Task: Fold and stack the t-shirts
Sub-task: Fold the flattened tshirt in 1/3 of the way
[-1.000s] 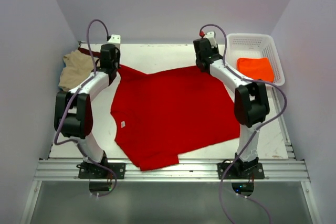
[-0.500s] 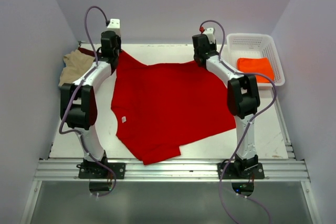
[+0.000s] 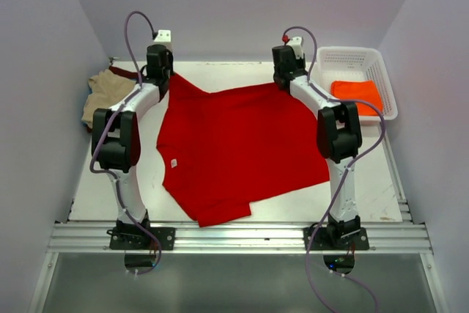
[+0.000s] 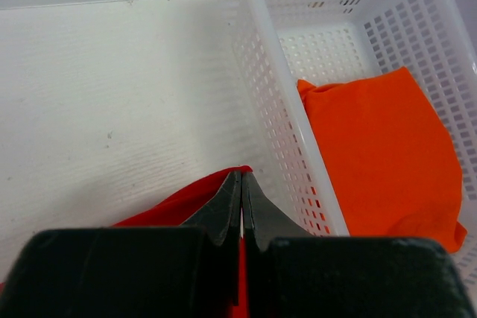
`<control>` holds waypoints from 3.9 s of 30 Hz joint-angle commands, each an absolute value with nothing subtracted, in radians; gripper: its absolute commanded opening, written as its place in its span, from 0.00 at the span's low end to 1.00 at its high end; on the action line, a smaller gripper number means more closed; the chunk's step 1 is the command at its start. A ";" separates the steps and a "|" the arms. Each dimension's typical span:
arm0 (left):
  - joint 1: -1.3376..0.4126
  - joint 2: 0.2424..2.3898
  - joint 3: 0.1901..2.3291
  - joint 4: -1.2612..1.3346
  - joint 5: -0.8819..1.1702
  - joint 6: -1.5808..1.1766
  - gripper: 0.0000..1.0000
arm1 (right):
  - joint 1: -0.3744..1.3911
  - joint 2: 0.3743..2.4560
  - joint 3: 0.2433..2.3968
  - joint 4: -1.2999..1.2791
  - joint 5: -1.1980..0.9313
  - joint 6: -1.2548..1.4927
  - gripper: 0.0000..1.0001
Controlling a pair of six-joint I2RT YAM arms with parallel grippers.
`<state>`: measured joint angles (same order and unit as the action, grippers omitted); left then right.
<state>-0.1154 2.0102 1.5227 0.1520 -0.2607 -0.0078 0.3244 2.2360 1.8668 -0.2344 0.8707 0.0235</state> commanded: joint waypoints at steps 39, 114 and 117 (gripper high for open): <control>-0.296 1.002 0.655 -0.207 -0.334 -0.572 0.00 | 0.324 1.985 1.431 -0.173 0.858 0.181 0.00; -0.187 1.610 0.675 0.239 -0.253 -0.641 0.00 | 0.330 2.008 1.407 -0.413 0.341 0.302 0.00; -0.163 1.678 0.781 0.198 -0.255 -0.609 0.00 | 0.333 1.987 1.379 -0.419 0.318 0.310 0.00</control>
